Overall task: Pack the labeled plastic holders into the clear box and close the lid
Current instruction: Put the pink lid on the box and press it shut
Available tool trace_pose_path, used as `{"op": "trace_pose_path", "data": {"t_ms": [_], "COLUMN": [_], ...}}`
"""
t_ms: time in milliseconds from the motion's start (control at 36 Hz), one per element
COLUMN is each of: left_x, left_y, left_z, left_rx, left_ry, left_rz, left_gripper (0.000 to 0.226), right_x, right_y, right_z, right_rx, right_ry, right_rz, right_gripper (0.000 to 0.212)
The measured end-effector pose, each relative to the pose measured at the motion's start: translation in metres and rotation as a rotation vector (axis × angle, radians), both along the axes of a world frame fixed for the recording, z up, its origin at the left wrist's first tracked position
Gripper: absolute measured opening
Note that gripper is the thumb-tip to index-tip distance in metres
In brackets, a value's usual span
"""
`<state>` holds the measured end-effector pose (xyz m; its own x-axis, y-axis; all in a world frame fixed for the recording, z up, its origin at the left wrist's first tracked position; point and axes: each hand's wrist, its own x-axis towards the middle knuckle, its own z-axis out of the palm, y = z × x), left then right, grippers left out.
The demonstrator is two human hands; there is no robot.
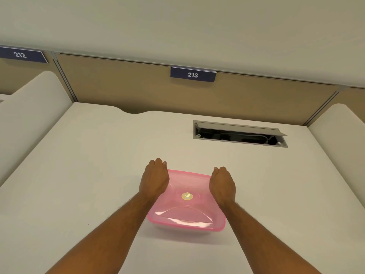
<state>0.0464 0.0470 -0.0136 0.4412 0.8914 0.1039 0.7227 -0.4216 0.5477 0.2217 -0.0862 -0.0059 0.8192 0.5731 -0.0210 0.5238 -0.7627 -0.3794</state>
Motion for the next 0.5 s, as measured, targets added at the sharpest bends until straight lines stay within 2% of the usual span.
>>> {"op": "trace_pose_path", "data": {"t_ms": [167, 306, 500], "left_x": [0.004, 0.005, 0.006], "left_y": [0.011, 0.013, 0.013], "left_z": [-0.003, -0.005, -0.004], "left_rx": [-0.095, -0.095, -0.149], "left_ry": [0.098, 0.143, 0.108], "left_rz": [0.051, 0.050, 0.073], "left_gripper": [0.035, 0.037, 0.037], "right_x": [0.001, -0.002, 0.002], "right_y": [0.001, 0.001, 0.001], "right_z": [-0.004, -0.005, -0.003], "right_rx": [-0.105, -0.148, -0.257], "right_ry": [-0.002, -0.034, -0.044], "right_rz": [0.055, 0.072, 0.131], "right_gripper": [0.030, 0.025, 0.022]}}
